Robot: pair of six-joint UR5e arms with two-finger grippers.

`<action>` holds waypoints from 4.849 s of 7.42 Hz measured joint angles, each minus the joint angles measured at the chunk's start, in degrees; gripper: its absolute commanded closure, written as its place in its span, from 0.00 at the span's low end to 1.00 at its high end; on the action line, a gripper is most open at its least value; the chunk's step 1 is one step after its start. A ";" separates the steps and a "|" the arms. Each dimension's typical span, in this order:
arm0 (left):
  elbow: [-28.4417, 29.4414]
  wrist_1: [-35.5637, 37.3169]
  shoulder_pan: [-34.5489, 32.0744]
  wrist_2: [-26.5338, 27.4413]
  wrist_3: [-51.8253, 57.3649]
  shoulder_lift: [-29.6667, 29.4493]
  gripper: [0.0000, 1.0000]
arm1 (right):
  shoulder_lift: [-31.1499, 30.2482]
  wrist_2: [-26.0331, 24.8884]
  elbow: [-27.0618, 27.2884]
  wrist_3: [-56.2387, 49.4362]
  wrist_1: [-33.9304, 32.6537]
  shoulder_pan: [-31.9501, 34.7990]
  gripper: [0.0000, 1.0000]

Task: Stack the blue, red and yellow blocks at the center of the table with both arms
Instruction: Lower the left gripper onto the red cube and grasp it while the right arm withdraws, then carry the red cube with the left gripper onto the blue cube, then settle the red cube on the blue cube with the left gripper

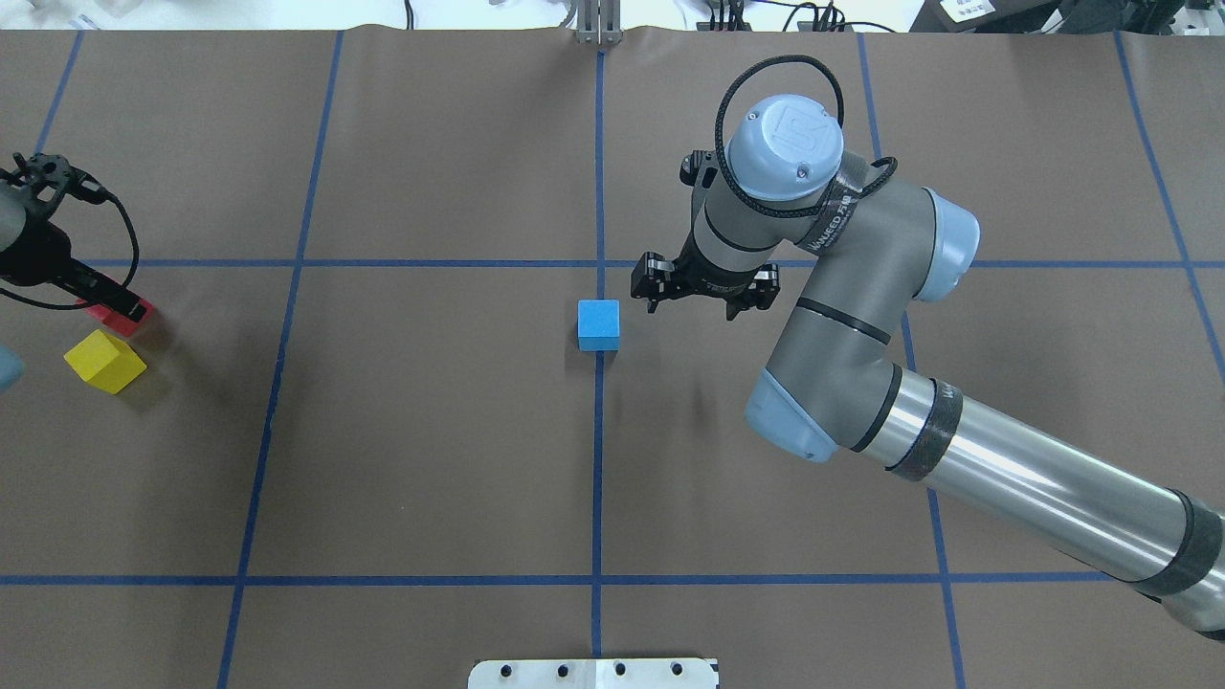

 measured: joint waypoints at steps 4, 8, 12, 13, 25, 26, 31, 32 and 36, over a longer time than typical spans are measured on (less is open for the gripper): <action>0.53 1.16 0.38 -0.89 0.10 -1.01 1.00 | -0.30 0.19 0.09 0.00 0.00 0.01 0.00; -7.65 25.59 0.60 -5.46 -9.92 -13.18 1.00 | -6.38 2.59 6.00 -2.23 0.10 2.99 0.00; -12.76 31.78 12.49 -0.02 -36.72 -27.30 1.00 | -22.03 11.59 10.67 -22.78 0.23 16.34 0.00; -11.64 31.87 16.32 3.10 -42.53 -31.33 1.00 | -25.31 13.25 10.32 -29.15 0.14 20.15 0.00; 5.63 25.22 27.00 18.69 -54.36 -47.54 1.00 | -30.48 17.01 6.74 -42.45 0.26 28.64 0.00; 5.81 24.85 27.25 19.19 -54.32 -47.49 1.00 | -30.45 16.98 6.75 -42.45 0.26 28.61 0.00; 6.04 24.58 27.59 20.05 -54.18 -47.55 1.00 | -30.33 16.91 6.76 -42.45 0.26 28.56 0.00; 6.06 24.58 27.57 20.43 -54.16 -47.56 1.00 | -30.31 16.91 6.75 -42.45 0.27 28.56 0.00; 6.22 24.51 27.62 20.76 -54.12 -47.51 1.00 | -30.24 16.91 6.63 -42.45 0.26 28.56 0.00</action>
